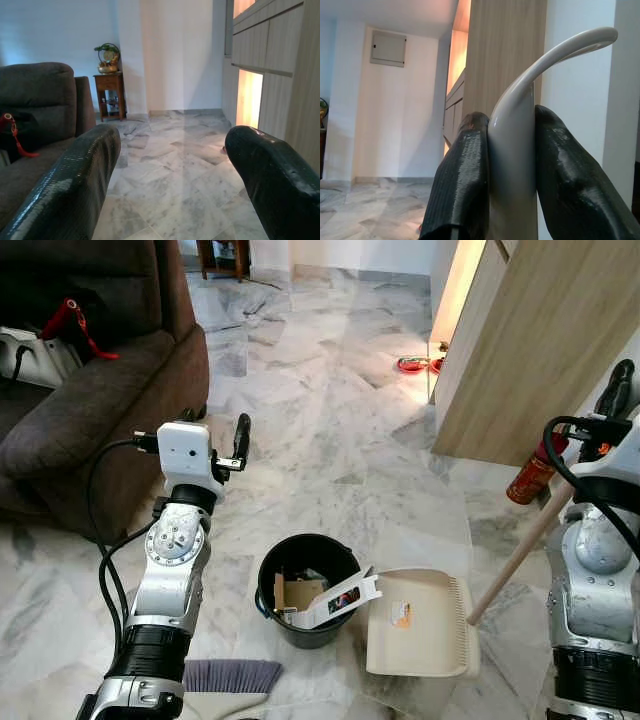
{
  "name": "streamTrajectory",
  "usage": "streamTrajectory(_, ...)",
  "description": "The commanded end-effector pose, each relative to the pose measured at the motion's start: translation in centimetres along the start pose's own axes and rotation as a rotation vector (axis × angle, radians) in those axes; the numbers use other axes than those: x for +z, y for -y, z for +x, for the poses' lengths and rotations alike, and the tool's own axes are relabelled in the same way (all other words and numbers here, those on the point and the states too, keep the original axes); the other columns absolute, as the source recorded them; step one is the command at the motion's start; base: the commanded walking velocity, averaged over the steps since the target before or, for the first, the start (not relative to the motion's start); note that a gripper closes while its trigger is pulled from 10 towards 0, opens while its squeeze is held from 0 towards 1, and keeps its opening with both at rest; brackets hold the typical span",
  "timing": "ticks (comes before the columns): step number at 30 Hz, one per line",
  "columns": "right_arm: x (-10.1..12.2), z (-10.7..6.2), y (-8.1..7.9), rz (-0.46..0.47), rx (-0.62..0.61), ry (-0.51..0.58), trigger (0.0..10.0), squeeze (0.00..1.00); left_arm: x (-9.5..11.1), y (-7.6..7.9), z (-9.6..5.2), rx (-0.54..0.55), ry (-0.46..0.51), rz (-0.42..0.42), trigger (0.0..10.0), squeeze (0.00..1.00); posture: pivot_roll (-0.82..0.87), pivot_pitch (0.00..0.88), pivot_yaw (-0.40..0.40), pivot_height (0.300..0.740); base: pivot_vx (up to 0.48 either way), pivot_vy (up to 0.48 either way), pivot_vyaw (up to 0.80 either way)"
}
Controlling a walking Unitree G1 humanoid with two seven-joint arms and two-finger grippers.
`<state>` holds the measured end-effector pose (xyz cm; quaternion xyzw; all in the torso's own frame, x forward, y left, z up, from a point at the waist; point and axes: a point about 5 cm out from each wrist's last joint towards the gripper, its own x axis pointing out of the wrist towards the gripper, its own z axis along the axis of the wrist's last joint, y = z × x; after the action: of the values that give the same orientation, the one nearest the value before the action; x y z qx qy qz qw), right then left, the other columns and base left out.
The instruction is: Sweep floor
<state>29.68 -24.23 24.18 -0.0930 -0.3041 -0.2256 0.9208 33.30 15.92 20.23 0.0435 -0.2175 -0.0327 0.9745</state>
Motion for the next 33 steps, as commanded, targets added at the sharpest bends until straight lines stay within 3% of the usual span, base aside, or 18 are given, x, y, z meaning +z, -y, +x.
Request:
streamTrajectory(1,0.57,0.23,0.40,0.000,-0.007,0.024,10.0,0.00,0.41,0.16,0.18,-0.007,0.019,0.007,10.0,0.00,0.10,0.096,-0.036,0.740,0.000,0.000,0.00)
streamTrajectory(33,0.70,0.64,-0.46,0.019,0.020,0.018,10.0,0.00,0.81,0.39,0.36,-0.008,0.036,-0.003,10.0,0.00,0.10,0.139,-0.038,0.740,0.000,0.000,0.00)
